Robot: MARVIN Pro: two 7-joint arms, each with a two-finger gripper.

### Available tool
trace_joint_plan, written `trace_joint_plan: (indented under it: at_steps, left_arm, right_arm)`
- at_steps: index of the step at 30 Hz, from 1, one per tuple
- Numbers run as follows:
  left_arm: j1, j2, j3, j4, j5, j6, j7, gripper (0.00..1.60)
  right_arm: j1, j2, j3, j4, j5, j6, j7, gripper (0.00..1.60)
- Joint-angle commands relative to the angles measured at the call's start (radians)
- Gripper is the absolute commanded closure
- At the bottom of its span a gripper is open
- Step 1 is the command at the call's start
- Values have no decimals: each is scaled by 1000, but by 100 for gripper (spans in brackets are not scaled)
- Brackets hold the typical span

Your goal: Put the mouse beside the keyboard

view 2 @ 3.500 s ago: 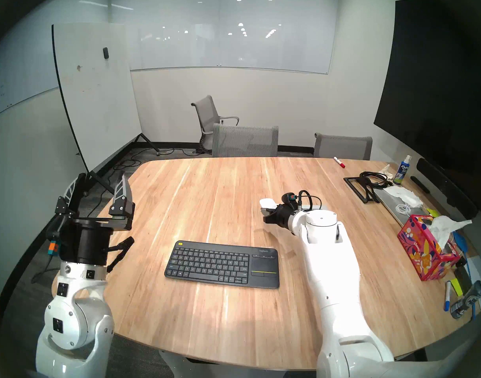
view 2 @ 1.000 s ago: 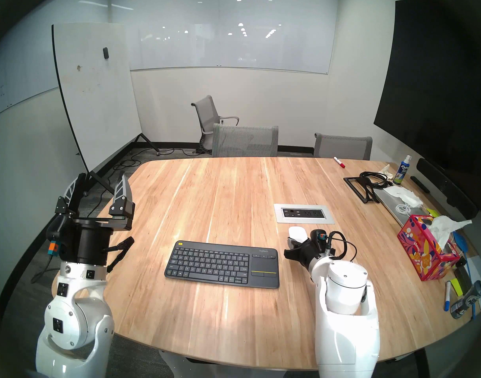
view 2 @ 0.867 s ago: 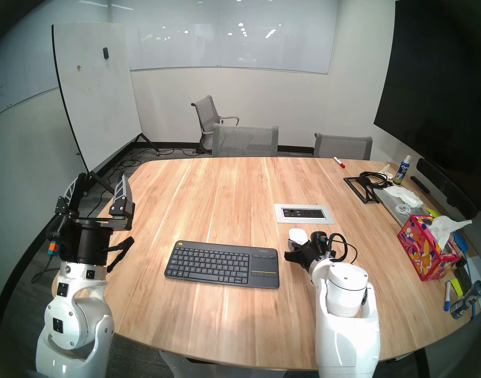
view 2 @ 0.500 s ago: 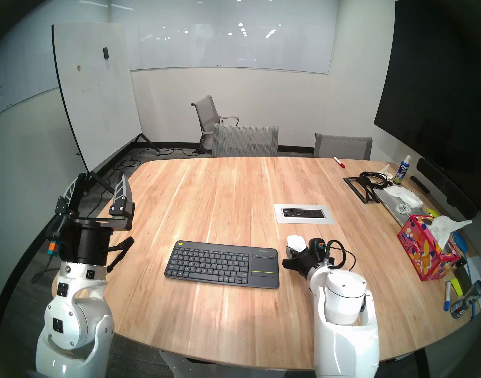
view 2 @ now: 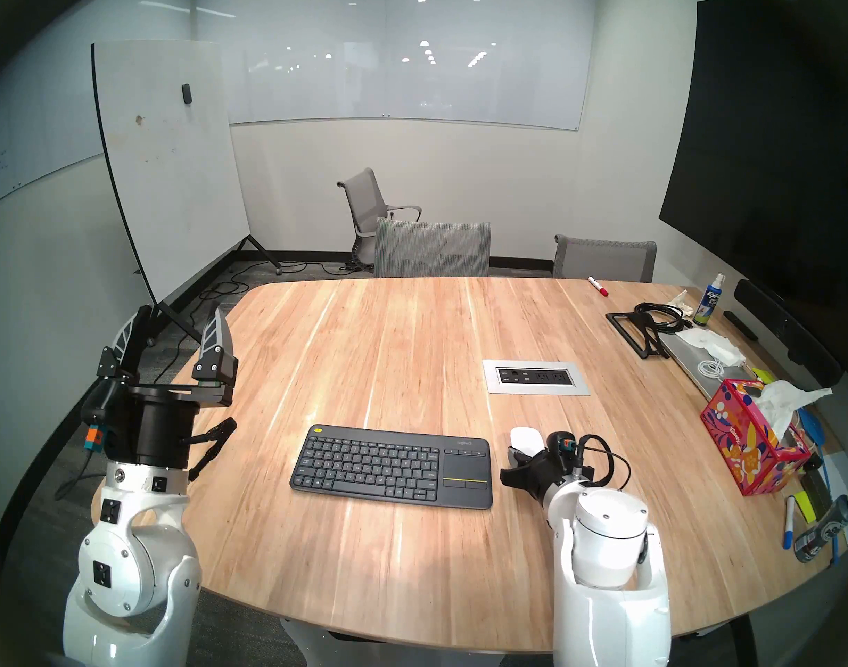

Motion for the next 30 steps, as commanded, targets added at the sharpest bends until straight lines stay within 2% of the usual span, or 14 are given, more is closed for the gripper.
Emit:
trace_joint_plan:
  at_steps: [1, 15, 30]
  left_arm:
    - [-1, 0, 1, -17, -2, -2, -1, 0]
    - [-1, 0, 1, -17, -2, -2, -1, 0]
    - [-1, 0, 1, -17, -2, -2, -1, 0]
  right_arm:
    - [-20, -5, -10, -48, -5, -2, -4, 160]
    - [-43, -11, -26, -59, -15, 21, -19, 160]
    - [-35, -14, -28, -21, -16, 16, -39, 160]
